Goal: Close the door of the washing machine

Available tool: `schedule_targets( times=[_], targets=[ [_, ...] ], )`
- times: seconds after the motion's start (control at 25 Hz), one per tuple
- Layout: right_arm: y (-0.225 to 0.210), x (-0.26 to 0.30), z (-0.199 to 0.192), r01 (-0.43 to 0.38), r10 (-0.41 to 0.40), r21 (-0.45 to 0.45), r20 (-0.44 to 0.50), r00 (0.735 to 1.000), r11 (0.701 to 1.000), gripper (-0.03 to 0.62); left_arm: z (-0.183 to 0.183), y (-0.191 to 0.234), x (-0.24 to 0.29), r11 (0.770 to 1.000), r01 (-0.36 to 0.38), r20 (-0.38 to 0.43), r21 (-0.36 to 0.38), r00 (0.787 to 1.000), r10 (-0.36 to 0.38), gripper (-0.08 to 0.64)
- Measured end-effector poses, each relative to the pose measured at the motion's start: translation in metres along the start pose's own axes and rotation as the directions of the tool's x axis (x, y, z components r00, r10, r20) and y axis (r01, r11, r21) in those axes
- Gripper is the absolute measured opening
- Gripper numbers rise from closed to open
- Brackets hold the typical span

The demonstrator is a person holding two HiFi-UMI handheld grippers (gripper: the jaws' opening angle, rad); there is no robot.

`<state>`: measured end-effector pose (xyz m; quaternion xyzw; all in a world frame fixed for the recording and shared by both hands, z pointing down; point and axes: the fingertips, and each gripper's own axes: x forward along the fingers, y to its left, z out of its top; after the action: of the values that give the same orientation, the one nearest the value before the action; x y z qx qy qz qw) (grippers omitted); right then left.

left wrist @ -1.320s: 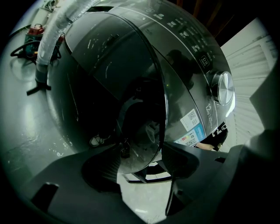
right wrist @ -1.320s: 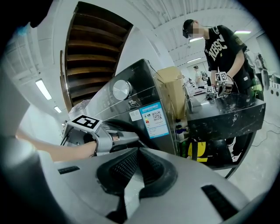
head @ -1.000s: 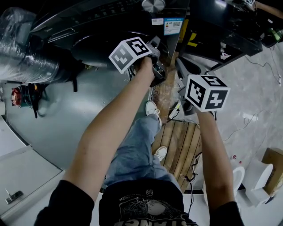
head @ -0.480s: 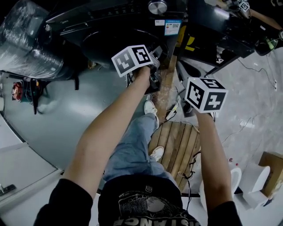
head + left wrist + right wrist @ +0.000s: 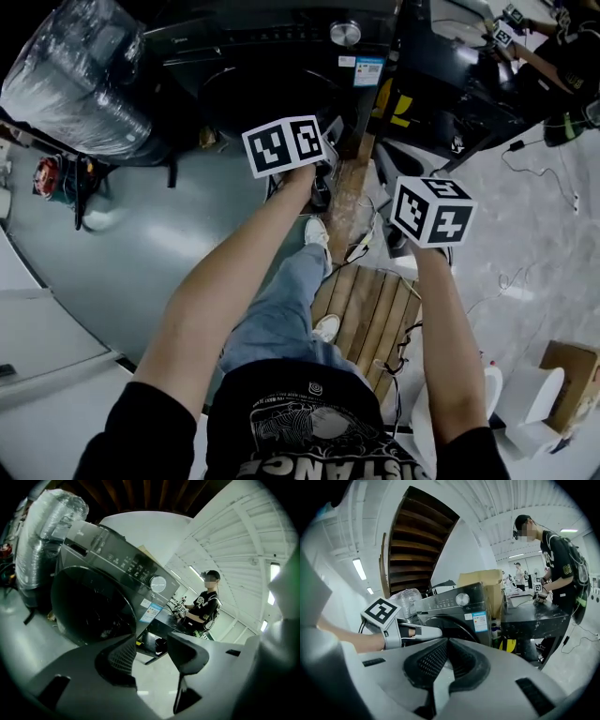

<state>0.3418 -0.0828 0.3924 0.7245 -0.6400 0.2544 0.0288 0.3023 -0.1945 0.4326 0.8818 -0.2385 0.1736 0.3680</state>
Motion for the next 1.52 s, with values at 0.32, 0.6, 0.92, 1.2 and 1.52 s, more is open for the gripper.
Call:
schedule_targets(
  times=[0.32,0.6,0.92,1.2,1.52],
  targets=[
    [0.044,-0.049,0.013,-0.047,0.048,-0.055,0.028,0.998,0.997,0.021,-0.005,-0.037,-0.076,0.994,0.007,0.044,0.11,0.999,-0.012,0.19],
    [0.077,-0.073,0.018,-0.096,0.1,-0.106,0.035,0.994,0.99,0.021,0.001,-0.054,-0.13,0.969,-0.019,0.102,0.248,0.995,-0.007,0.158],
    [0.113,-0.086,0.019,-0.116,0.122,-0.152,0.028,0.992,0.982,0.021,0.0,-0.047,-0.18,0.926,-0.055,0.14,0.374,0.99,0.002,0.138],
    [0.134,-0.078,0.026,-0.117,0.123,-0.158,0.03,0.992,0.98,0.021,0.011,-0.019,-0.217,0.894,-0.101,0.17,0.436,0.985,0.029,0.124],
    [0.161,-0.072,0.043,-0.15,0.163,-0.185,0.055,0.985,0.971,0.021,0.037,-0.001,-0.256,0.824,-0.2,0.231,0.531,0.969,0.086,0.106]
  ],
)
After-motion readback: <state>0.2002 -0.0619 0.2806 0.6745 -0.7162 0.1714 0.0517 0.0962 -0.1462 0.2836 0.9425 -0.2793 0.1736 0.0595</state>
